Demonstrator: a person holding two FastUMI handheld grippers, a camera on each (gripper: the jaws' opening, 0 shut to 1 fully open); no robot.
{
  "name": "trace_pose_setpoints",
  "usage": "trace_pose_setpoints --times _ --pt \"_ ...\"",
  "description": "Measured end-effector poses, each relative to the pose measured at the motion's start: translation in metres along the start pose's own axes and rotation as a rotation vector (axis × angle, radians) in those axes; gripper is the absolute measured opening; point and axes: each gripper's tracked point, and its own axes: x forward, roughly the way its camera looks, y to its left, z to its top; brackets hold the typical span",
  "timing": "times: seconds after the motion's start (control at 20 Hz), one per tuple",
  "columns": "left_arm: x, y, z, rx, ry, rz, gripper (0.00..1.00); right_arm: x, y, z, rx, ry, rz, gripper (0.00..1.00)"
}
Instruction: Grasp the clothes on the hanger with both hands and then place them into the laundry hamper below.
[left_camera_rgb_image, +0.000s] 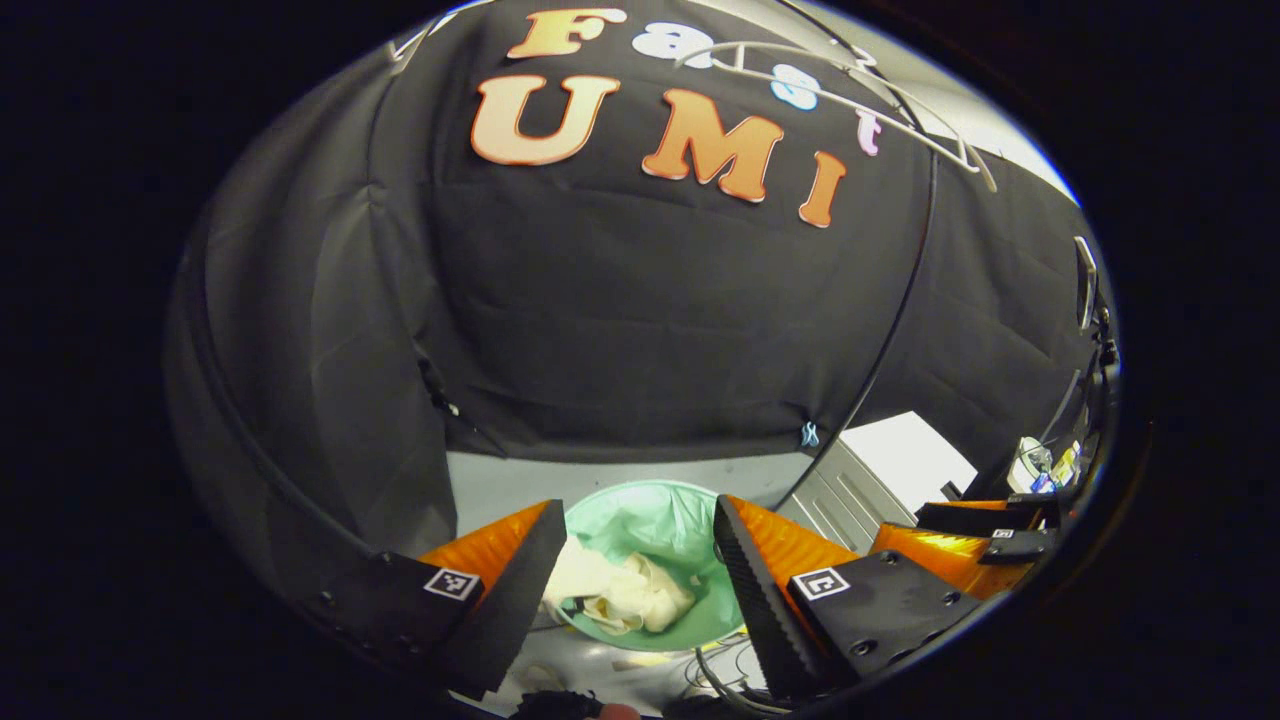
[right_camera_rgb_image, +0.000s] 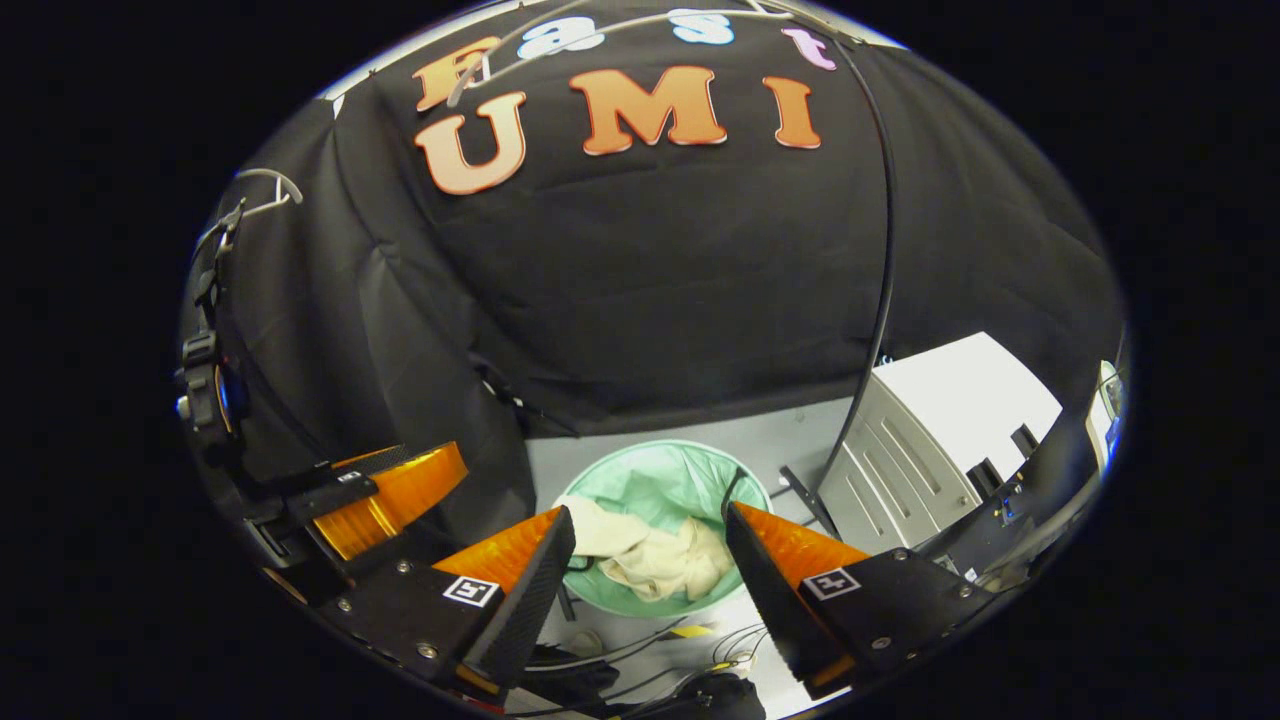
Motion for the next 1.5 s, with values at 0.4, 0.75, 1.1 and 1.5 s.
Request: trace_pose_setpoints --times 0.4,0.75,1.1,1.5 --pt "-0.033 -0.012 0.128 -0.012 -0.309 -0.009 0.97 -0.077 -0.010 0.134 -0.066 -0.325 -0.032 0.95" --pt "-0.083 -0.016 0.216 0.008 -0.529 -0.017 0.98 -0.150 -0.015 0.219 -0.068 -0.546 -0.051 0.94" --pt "-0.126 -0.023 0.251 0.035 -0.646 -0.038 0.94 -0.201 -0.023 0.260 -0.090 -0.653 -0.089 0.94" --pt "-0.147 -0.027 0.259 0.054 -0.698 -0.045 0.97 -0.220 -0.027 0.282 -0.060 -0.746 -0.091 0.94"
